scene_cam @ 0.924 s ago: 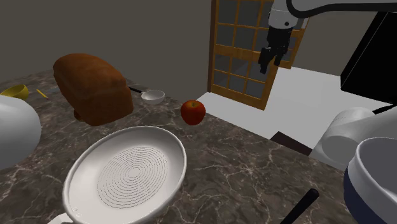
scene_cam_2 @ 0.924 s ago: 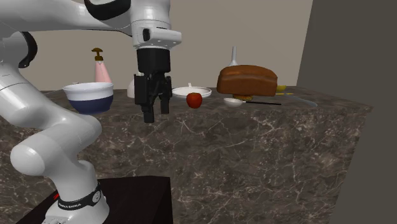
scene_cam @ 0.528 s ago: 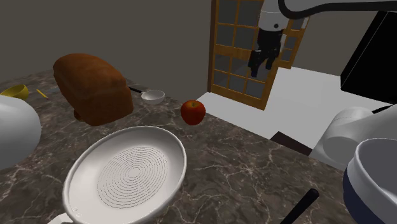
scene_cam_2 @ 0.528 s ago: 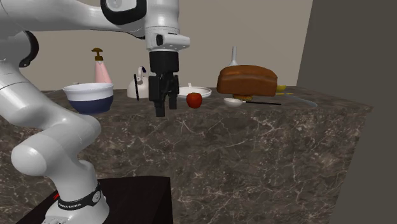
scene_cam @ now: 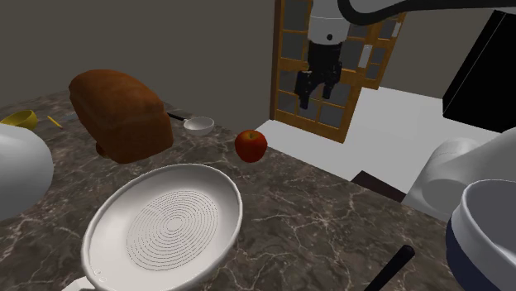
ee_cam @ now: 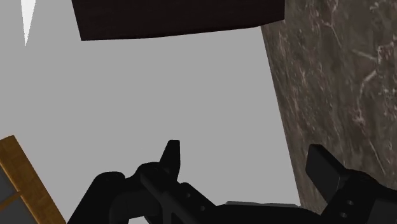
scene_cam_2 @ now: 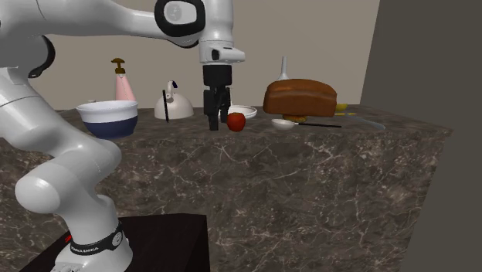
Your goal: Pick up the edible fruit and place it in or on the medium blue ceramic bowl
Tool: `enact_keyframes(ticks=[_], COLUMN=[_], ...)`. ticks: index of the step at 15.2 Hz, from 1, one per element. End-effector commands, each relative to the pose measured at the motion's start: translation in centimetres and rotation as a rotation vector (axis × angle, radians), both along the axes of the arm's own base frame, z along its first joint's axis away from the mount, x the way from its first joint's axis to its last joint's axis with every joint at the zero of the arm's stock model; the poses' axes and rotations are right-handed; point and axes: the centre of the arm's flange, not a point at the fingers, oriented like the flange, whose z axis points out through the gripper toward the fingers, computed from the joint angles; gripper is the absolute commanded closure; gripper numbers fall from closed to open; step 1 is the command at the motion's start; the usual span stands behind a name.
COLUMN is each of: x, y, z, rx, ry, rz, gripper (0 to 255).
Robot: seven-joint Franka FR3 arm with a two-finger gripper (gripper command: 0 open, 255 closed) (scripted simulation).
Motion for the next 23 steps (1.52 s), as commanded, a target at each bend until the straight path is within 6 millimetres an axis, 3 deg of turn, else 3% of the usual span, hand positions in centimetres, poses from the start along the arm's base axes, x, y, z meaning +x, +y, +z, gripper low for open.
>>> enact_keyframes(ticks=[1, 16, 23], x=[0.4, 4.3, 4.3], y=[2.6, 20.5, 20.8], z=[-0.3, 0.4, -2.7], rx=[0.014, 0.115, 0.115], ry=[0.003, 0.025, 0.025], rz=[-0.005, -0.035, -0.036], gripper=[0, 0, 0])
